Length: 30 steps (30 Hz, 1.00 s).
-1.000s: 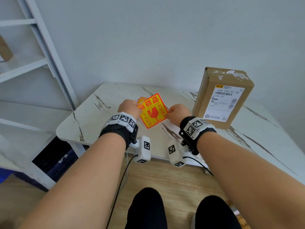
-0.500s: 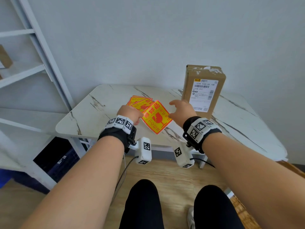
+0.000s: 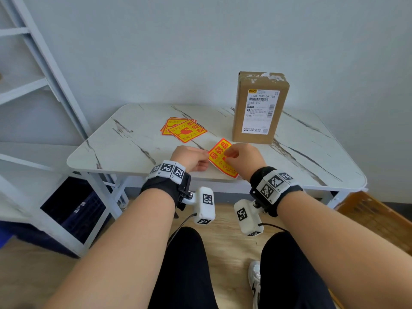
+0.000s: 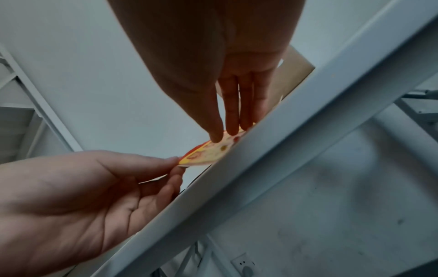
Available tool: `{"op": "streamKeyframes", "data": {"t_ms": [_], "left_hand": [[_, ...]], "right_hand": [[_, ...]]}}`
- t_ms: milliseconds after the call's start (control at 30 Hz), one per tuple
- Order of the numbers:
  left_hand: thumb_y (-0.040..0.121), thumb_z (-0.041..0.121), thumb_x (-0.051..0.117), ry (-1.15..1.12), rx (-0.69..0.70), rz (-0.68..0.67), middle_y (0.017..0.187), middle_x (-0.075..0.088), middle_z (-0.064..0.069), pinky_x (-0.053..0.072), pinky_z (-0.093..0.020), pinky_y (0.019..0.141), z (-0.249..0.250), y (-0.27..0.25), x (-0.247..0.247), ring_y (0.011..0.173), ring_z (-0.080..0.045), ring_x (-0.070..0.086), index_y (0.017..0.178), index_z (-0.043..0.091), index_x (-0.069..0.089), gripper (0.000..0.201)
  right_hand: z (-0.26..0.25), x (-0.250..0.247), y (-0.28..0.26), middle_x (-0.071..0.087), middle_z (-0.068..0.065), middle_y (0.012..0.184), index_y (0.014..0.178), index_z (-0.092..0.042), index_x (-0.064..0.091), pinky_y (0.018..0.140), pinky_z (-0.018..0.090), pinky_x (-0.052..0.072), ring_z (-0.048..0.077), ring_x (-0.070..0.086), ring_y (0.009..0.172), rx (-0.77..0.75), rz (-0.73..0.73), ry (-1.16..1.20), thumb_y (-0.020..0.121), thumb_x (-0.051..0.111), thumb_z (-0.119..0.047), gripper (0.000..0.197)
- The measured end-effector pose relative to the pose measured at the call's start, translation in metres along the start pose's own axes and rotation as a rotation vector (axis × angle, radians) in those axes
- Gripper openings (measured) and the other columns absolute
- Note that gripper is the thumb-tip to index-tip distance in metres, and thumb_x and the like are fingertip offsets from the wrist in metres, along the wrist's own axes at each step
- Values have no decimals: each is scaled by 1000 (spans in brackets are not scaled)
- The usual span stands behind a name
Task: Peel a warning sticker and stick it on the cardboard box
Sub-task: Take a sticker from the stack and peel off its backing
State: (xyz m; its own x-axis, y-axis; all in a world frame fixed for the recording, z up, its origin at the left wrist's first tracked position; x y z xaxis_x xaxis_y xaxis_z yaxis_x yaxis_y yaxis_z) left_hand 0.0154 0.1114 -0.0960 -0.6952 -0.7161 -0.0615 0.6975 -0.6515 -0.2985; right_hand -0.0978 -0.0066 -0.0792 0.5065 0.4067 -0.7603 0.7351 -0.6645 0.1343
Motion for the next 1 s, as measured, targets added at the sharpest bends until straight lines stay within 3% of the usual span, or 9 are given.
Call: {"op": "streamKeyframes", "data": {"t_ms": [100, 233, 333, 733, 867, 1000], "left_hand": [[88, -5, 62, 19, 33, -15, 75, 62, -14, 57, -16, 50, -1, 4, 10, 62, -18, 61, 121, -12, 60, 33], [84, 0, 68, 86, 112, 16, 77, 67, -12, 59, -18, 62, -6, 9, 14, 62, -15, 65, 104, -3, 68, 20], [83, 2, 70, 121, 152, 39, 73, 66, -10, 58, -18, 62, -6, 7, 15, 62, -15, 63, 87, 5, 67, 6], [84, 2, 66, 162, 119, 43, 67, 64, -7, 53, -16, 46, -5, 6, 15, 48, -9, 59, 103, 4, 68, 19], [84, 0, 66, 160, 123, 63, 65, 61, -7, 53, -15, 45, -5, 6, 14, 39, -3, 58, 100, 5, 66, 17], [84, 1, 66, 157, 121, 63, 63, 60, -8, 53, -16, 45, -6, 6, 13, 44, -10, 56, 104, 4, 65, 20]], "right_hand": [[10, -7, 0, 71, 1, 110, 105, -18, 72, 71, 22, 48, 17, 65, 97, 16, -1, 6, 87, 60, -16, 22], [14, -12, 1, 72, 1, 106, 104, -17, 73, 84, 23, 46, 14, 63, 97, -22, 12, 16, 86, 65, -19, 21], [12, -7, 2, 72, -1, 101, 98, -20, 77, 82, 24, 47, 13, 63, 94, -53, -14, 20, 82, 68, -24, 18], [3, 2, 6, 68, -10, 87, 89, -26, 79, 76, 25, 47, 8, 58, 84, -105, -22, 11, 81, 68, -31, 15], [5, 7, 6, 63, -10, 86, 89, -28, 77, 82, 35, 51, 13, 60, 90, -90, -54, -24, 77, 71, -33, 14], [5, 8, 5, 67, -6, 92, 89, -28, 77, 84, 38, 52, 16, 61, 93, -85, -63, -32, 77, 71, -35, 16]]}}
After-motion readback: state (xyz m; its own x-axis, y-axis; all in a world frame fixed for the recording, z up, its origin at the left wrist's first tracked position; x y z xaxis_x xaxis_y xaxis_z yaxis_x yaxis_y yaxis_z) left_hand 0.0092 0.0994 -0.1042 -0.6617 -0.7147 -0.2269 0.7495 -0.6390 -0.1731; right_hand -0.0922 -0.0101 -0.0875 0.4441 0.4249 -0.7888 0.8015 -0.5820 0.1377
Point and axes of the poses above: each hand's wrist, its own y-axis towards the middle knuckle, its own x-axis out of the palm, z = x × y, the point moved 7 cm from there along y, towards the middle knuckle
